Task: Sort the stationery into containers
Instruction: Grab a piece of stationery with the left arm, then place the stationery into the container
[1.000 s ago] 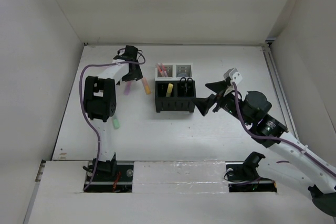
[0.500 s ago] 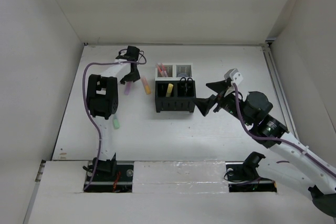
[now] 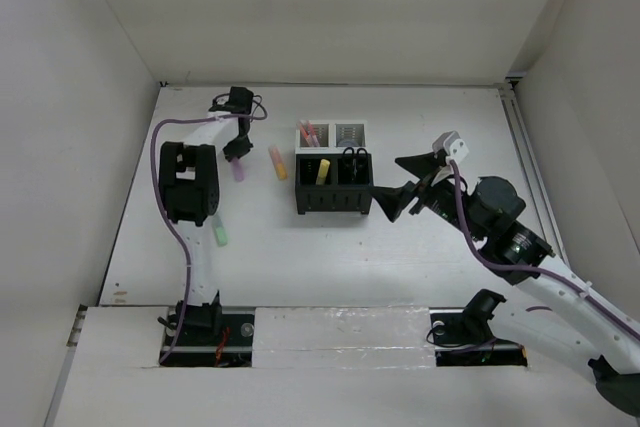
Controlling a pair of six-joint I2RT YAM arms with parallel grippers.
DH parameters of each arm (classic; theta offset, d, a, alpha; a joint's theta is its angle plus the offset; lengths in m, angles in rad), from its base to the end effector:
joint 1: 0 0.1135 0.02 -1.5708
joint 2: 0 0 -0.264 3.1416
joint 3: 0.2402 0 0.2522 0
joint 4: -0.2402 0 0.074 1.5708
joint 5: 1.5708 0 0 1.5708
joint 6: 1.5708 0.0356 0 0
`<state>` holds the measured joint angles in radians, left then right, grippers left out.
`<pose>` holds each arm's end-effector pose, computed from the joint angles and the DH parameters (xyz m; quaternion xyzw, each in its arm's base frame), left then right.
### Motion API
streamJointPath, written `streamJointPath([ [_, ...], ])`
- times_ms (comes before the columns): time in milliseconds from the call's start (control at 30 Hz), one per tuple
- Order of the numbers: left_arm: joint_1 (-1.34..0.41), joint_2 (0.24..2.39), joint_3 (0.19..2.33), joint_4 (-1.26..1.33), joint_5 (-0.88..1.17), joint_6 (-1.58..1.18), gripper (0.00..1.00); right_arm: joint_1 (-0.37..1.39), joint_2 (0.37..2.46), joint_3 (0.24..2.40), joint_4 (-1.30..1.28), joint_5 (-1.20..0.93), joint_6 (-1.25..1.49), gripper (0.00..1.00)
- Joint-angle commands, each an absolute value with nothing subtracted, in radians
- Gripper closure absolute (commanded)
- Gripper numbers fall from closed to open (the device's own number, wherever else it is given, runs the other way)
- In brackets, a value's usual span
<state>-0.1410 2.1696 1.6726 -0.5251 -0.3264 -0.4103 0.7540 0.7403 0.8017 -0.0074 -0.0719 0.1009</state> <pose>0.4659 -0.0546 0.1756 -0.1711 0.9353 0.0777 0.2998 0.1260 0.1218 0.3724 -0.2452 0.6426 0.3232 0.6499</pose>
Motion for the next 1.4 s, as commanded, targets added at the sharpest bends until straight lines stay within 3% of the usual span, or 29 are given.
streamJointPath([
  [0, -0.123, 2.064, 1.681, -0.624, -0.397, -0.440, 1.00, 0.750, 0.715, 0.816, 0.040, -0.081, 0.091, 0.00],
  [167, -0.141, 1.745, 1.580, -0.548, -0.407, -0.449, 1.00, 0.750, 0.706, 0.795, 0.061, -0.049, 0.112, 0.00],
  [300, -0.321, 1.444, 1.476, -0.411, -0.460, -0.413, 1.00, 0.741, 0.706, 0.784, 0.080, -0.011, 0.112, 0.00],
  [433, -0.513, 1.291, 1.364, -0.237, -0.528, -0.341, 1.00, 0.741, 0.687, 0.784, 0.080, 0.023, 0.121, 0.00],
  [533, -0.545, 1.182, 1.228, -0.083, -0.384, -0.290, 1.00, 0.741, 0.675, 0.775, 0.091, 0.032, 0.121, 0.00],
  [700, -0.545, 1.094, 1.004, 0.257, -0.090, -0.232, 1.00, 0.741, 0.675, 0.775, 0.121, 0.011, 0.130, 0.00],
  [833, -0.545, 1.095, 0.933, 0.414, 0.021, -0.212, 1.00, 0.741, 0.686, 0.765, 0.130, 0.002, 0.141, 0.00],
  [1367, -0.545, 1.221, 0.798, 0.676, 0.048, -0.345, 1.00, 0.741, 0.686, 0.736, 0.141, 0.002, 0.123, 0.00],
])
